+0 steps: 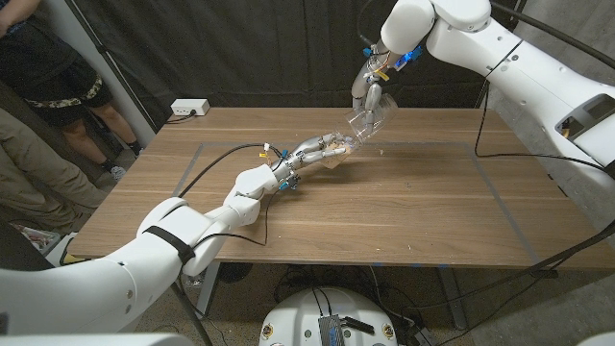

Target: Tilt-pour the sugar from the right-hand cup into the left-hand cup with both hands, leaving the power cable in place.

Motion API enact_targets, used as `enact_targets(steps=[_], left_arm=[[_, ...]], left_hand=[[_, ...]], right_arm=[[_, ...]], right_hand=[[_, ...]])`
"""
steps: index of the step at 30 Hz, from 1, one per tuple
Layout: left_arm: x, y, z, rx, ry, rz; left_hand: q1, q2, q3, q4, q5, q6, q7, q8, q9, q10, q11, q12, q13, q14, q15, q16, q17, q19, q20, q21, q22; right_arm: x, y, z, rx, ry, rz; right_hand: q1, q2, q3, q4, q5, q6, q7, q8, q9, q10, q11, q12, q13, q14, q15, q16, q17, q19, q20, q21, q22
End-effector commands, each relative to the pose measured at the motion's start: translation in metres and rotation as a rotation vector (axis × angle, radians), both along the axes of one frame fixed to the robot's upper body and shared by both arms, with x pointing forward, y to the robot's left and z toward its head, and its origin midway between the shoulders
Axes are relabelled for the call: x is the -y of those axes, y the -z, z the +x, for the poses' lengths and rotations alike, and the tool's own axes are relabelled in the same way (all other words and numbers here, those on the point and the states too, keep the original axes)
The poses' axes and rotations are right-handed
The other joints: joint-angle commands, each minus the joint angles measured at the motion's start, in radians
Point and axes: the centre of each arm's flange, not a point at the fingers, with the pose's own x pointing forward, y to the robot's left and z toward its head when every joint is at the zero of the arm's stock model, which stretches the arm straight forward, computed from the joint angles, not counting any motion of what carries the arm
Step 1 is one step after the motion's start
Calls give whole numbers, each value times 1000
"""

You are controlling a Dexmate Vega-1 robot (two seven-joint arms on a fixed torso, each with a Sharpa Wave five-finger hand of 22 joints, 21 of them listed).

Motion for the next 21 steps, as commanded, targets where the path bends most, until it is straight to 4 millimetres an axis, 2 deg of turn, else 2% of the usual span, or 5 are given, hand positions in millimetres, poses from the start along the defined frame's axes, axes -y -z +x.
enact_targets(steps=[1,21], left_arm=[[3,1,0,0,0,-7],[4,3,-4,18,13,-11]], left_hand=[[3,4,-4,6,-7,9,-2,6,3,6,-2,7,2,9,-150,-3,2,10,-22,6,1],[7,4,0,9,-9,7,-5,8,2,8,1,9,-1,9,-150,-3,3,10,-24,8,1]], right_arm=[[0,-1,-3,8,8,4],[6,-16,-15,48,30,42]], right_hand=[[18,20,19,10,6,50,-41,6,1,37,-29,4,5,9,-154,2,4,7,-3,1,1],[21,20,21,9,5,55,-39,4,0,39,-29,1,7,13,-155,5,9,13,-7,3,1]])
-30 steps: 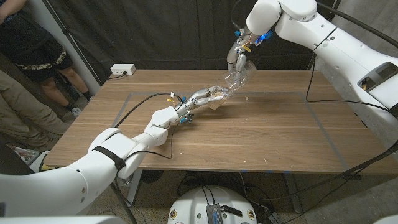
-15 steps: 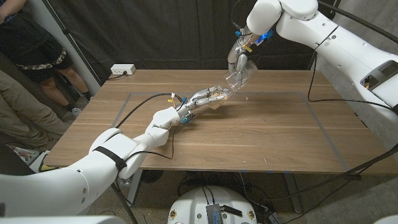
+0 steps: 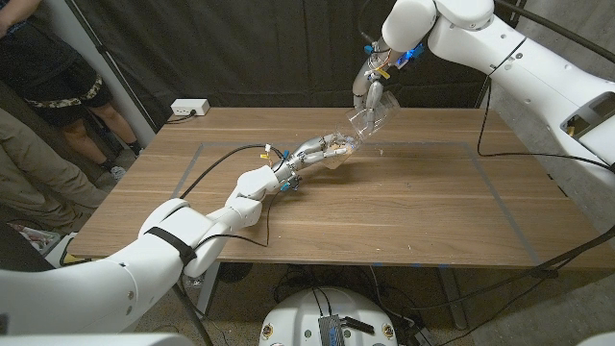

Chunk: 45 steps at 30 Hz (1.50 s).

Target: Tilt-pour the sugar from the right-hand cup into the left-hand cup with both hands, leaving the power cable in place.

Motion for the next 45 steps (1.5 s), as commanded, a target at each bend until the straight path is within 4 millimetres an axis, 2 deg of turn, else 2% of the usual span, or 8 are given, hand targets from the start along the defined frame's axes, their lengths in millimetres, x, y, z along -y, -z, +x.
enact_targets(steps=[1,14,28,45], left_arm=[[0,2,-2,11,4,-3],[-4,-1,-3,21,3,-15],[-13,-11,-6,51,9,-44],[-23,-23,-10,92,16,-87]], left_hand=[[7,5,-4,5,-2,3,0,4,2,5,1,4,-1,9,-150,-3,3,10,-24,4,1],[8,3,-2,8,-3,5,0,6,1,8,0,6,-1,10,-150,-4,3,10,-24,5,1],[7,1,-2,11,-5,6,0,8,-1,8,-1,7,-1,11,-150,-3,3,11,-26,6,1],[5,1,-2,15,-6,5,2,9,-2,11,-1,9,-1,15,-150,-3,4,14,-28,9,1]], right_arm=[[5,-11,-8,28,19,31],[16,-29,-18,70,54,106],[48,-49,-25,184,57,380],[79,-36,-20,218,54,613]], right_hand=[[17,24,21,9,5,46,-41,5,4,31,-27,1,5,13,-155,5,5,8,-1,3,2],[16,22,21,9,5,44,-41,3,5,29,-31,-2,6,11,-154,3,6,8,-1,3,1],[13,23,22,12,5,40,-42,0,6,28,-24,-4,8,10,-155,1,7,18,-3,6,1],[11,21,22,13,4,38,-41,-2,8,29,-26,-7,9,10,-154,0,9,22,-2,7,1]])
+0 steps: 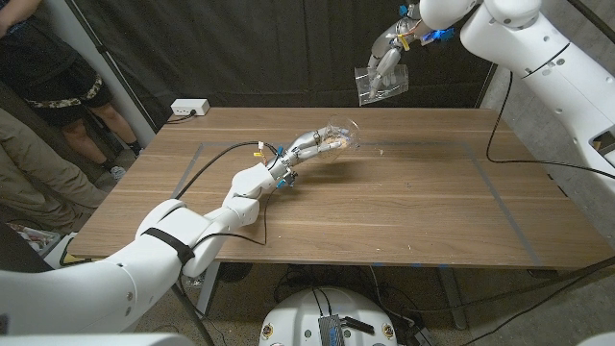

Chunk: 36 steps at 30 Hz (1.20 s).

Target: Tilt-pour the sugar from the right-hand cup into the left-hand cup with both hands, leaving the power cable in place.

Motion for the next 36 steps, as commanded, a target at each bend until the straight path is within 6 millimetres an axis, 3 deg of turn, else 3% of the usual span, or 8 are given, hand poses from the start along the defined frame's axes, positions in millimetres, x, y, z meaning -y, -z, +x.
enact_targets(steps=[1,11,19,36], left_arm=[[-8,-10,-3,33,5,-30],[-17,-11,-7,54,7,-62],[-23,-12,-14,89,16,-90],[-33,-18,-21,111,4,-136]], left_hand=[[5,1,-1,8,-6,7,0,7,3,8,3,6,3,4,-149,-3,4,13,-30,5,1],[3,0,-1,10,-6,10,-4,9,1,9,2,6,1,6,-150,-3,4,14,-30,6,0],[3,0,-1,12,-6,14,-2,10,-1,12,1,8,0,10,-152,-2,4,18,-33,8,0],[5,-1,1,14,-6,14,-2,11,-3,13,0,9,-2,13,-150,-2,4,21,-33,10,0]], right_arm=[[24,9,3,37,-8,167],[43,18,2,76,-7,299],[56,30,3,94,-24,441],[83,63,12,151,-120,696]], right_hand=[[9,23,18,17,4,39,-41,5,4,26,-25,-3,3,11,-155,0,4,10,3,7,4],[9,22,18,17,4,39,-41,4,5,29,-26,-4,4,12,-155,-1,6,14,6,8,3],[4,13,15,17,3,22,-34,-4,7,12,-13,-20,-5,-1,-154,-10,2,34,10,14,2],[23,20,24,9,4,21,-28,-5,11,31,-1,-29,-23,30,-156,1,7,71,-7,25,0]])
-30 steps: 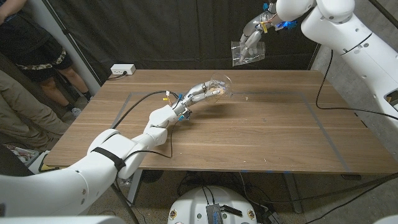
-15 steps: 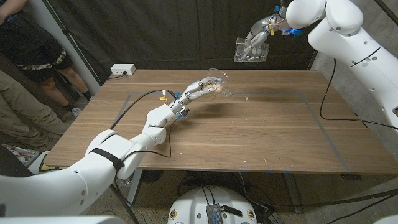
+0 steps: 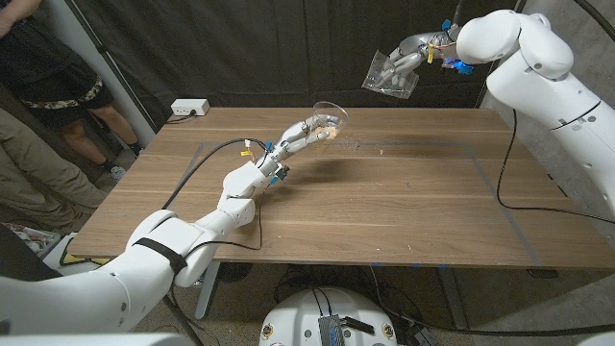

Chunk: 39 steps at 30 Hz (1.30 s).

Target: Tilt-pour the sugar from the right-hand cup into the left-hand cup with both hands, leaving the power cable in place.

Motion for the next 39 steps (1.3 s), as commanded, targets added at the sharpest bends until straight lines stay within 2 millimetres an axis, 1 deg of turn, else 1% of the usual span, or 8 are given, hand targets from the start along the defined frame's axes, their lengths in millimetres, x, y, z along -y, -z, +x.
enact_targets(steps=[1,5,16,22,23,25,33,39], left_arm=[[-8,-4,-6,15,-10,-29],[-11,-5,-7,12,-16,-37],[-17,-5,-11,12,-29,-51],[-21,-7,-16,18,-28,-71],[-21,-8,-17,18,-28,-74],[-23,-9,-18,17,-30,-79],[-28,-11,-20,15,-42,-106],[-32,-11,-23,10,-49,-130]], left_hand=[[5,-1,0,2,-6,8,2,4,2,3,-1,5,2,11,-147,-2,4,8,-31,7,0],[5,-1,0,2,-6,7,1,4,1,2,-2,5,3,11,-148,-3,4,8,-32,7,0],[4,-2,0,4,-6,8,4,6,0,3,0,6,1,12,-147,-3,4,10,-33,8,-1],[4,-1,1,6,-6,9,5,7,0,6,2,7,0,15,-148,-3,4,12,-34,9,-1],[4,-1,1,6,-6,10,5,7,0,6,3,7,0,15,-148,-3,4,12,-34,9,-1],[4,-1,1,6,-6,10,4,8,-1,13,0,10,-1,16,-147,-3,4,13,-34,9,-1],[4,-1,2,8,-6,10,5,9,-1,10,0,10,-1,18,-147,-3,4,13,-34,10,-1],[3,-1,2,9,-6,11,5,9,-1,10,1,10,-2,18,-147,-3,4,14,-34,11,-1]], right_arm=[[17,21,4,50,-38,160],[21,23,4,57,-35,181],[31,31,5,74,-18,232],[36,39,7,81,-19,273],[37,40,7,81,-19,279],[39,43,8,82,-20,295],[47,58,14,80,-24,364],[53,71,22,93,-60,465]], right_hand=[[29,16,21,11,4,25,-24,3,5,15,-3,-2,6,13,-153,8,3,15,-1,4,0],[33,15,22,10,4,26,-24,4,6,19,-6,-1,6,16,-153,9,4,15,-1,3,-1],[35,15,23,11,3,28,-21,5,8,21,-1,-1,10,21,-153,9,5,18,2,3,-1],[37,18,24,13,3,32,-22,7,10,35,-8,1,7,27,-153,10,6,28,3,5,-1],[39,18,25,12,2,33,-22,8,10,38,-2,2,7,29,-153,11,7,29,4,5,-1],[40,18,25,12,2,34,-22,8,11,36,-1,1,9,31,-153,12,8,30,3,5,-2],[42,19,26,12,2,35,-20,9,12,37,-2,-1,8,35,-153,12,9,36,4,6,-2],[45,21,28,12,1,39,-20,11,14,45,-3,0,8,41,-154,15,11,41,4,7,-2]])
